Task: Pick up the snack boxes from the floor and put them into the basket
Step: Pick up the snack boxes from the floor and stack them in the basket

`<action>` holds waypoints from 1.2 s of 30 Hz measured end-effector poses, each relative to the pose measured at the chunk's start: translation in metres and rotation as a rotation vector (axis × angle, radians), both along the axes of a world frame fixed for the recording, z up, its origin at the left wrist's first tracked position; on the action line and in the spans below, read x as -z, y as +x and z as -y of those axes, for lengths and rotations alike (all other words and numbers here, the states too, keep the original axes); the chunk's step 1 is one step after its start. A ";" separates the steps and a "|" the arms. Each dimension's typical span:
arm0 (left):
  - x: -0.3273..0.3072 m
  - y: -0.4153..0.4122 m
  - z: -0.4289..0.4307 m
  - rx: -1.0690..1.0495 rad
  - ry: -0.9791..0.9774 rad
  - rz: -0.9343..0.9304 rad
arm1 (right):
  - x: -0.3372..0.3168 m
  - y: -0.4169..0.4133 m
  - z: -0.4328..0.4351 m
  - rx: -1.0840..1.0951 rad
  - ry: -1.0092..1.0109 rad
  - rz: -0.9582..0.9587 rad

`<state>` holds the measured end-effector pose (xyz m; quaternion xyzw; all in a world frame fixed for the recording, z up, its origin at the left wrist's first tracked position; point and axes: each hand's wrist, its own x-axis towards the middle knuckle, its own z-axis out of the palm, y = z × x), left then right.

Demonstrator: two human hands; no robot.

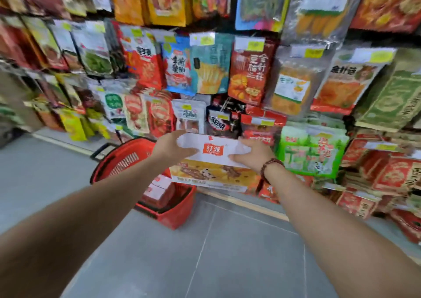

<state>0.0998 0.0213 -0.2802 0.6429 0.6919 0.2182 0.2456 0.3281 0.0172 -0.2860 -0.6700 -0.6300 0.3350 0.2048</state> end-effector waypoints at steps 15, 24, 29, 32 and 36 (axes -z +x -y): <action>0.062 -0.183 -0.097 -0.260 -0.092 0.031 | 0.066 -0.186 -0.143 -0.206 -0.092 -0.001; 0.095 -0.240 -0.216 -0.276 -0.182 -0.013 | 0.108 -0.245 -0.265 -0.245 -0.183 0.043; 0.121 -0.273 -0.250 -0.299 -0.230 0.041 | 0.127 -0.277 -0.301 -0.242 -0.215 0.036; 0.141 -0.298 -0.271 -0.262 -0.253 0.054 | 0.142 -0.300 -0.314 -0.228 -0.232 0.079; 0.176 -0.337 -0.297 -0.199 -0.284 0.060 | 0.171 -0.339 -0.324 -0.173 -0.249 0.126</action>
